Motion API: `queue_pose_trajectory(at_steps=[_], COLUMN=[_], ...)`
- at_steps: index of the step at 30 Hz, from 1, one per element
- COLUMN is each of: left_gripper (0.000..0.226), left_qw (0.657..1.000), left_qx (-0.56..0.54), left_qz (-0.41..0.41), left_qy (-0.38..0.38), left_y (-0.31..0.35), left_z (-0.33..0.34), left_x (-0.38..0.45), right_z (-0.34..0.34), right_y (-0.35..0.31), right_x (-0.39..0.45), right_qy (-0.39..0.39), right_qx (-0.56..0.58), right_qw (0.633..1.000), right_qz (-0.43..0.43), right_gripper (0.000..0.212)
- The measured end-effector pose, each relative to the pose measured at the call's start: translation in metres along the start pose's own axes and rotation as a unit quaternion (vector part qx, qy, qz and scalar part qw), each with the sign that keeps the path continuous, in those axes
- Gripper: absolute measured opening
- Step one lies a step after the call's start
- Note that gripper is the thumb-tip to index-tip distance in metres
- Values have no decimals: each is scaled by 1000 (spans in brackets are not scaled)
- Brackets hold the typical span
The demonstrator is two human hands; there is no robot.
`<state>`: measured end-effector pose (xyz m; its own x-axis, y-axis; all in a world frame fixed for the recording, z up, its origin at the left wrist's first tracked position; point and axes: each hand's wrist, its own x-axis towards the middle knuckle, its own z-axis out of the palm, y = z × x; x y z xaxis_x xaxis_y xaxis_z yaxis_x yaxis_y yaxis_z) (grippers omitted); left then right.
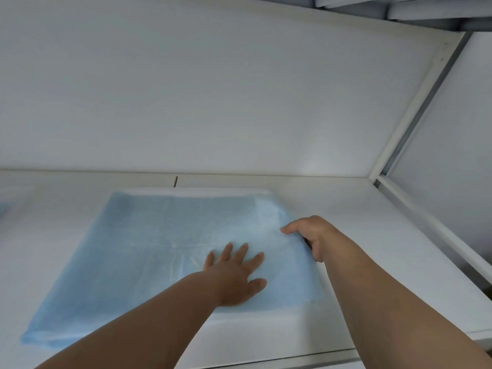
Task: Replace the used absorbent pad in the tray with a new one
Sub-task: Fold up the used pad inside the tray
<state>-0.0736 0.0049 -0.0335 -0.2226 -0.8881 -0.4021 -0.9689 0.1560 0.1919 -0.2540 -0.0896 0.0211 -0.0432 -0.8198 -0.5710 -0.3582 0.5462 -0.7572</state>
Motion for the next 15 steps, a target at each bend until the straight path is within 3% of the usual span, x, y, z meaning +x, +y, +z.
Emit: queue_pose_trajectory(at_steps=[4,8,15], left_gripper=[74,66,62], left_qw=[999,995,998], left_qx=[38,58,29], left_qz=[12,65,52], left_qy=[16,55,-11], left_y=[1,1,5], left_z=[5,9,9], left_x=[-6,-11,-7], right_z=[0,0,-2], right_y=[7,16,13], right_x=[2,9,7], right_qy=[38,58,26], right_qx=[-20,5,47], right_qw=[999,998,998], right_qz=[-12,-3,13], right_gripper=[34,29,26])
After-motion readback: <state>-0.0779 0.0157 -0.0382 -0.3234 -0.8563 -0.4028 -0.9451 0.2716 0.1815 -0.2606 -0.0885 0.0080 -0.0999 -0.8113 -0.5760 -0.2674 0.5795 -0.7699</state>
